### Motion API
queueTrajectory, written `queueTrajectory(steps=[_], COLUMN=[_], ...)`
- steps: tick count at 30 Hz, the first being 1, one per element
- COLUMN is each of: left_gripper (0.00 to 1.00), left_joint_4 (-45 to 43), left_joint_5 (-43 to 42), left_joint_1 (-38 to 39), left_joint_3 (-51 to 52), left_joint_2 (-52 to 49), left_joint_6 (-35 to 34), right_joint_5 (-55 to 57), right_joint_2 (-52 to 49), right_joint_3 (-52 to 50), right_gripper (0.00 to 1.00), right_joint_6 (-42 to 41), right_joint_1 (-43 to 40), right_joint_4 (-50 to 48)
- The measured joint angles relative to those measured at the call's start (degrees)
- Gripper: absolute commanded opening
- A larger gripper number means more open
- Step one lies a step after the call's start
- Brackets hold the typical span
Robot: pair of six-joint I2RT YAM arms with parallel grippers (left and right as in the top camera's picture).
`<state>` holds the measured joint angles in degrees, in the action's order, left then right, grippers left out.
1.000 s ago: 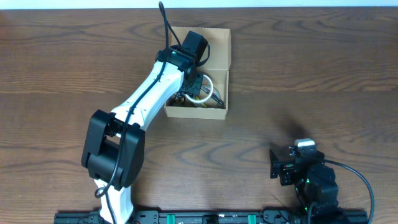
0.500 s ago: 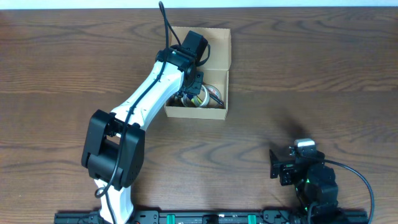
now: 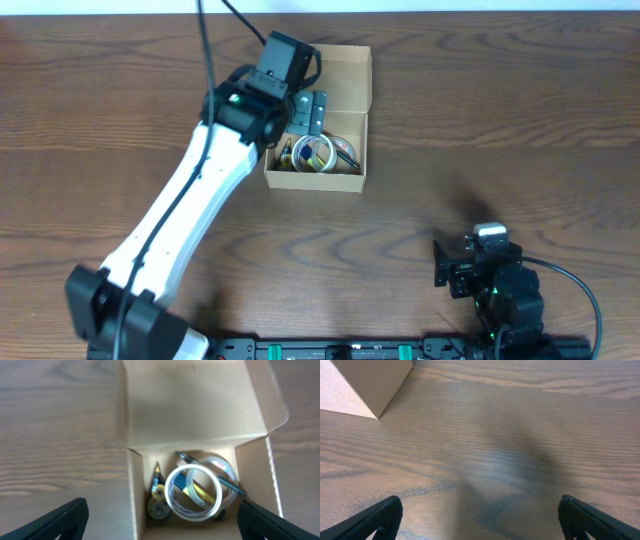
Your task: Pack container
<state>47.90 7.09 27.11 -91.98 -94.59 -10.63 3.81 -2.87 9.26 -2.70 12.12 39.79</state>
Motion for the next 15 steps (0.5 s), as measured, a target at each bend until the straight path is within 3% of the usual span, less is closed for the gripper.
queueTrajectory(steps=[9,15], left_gripper=[0.95,0.96], left_joint_4=[0.0,0.0], left_joint_5=[4.5,2.4], left_joint_1=[0.0,0.0], left_joint_3=[0.0,0.0], left_joint_2=[8.5,9.4], left_joint_6=[0.0,0.0], right_joint_5=[0.0,0.0], right_joint_2=[0.0,0.0], right_joint_3=[0.0,0.0], right_gripper=[0.99,0.99], right_joint_6=[0.0,0.0], right_joint_1=[0.0,0.0], right_joint_4=[0.0,0.0])
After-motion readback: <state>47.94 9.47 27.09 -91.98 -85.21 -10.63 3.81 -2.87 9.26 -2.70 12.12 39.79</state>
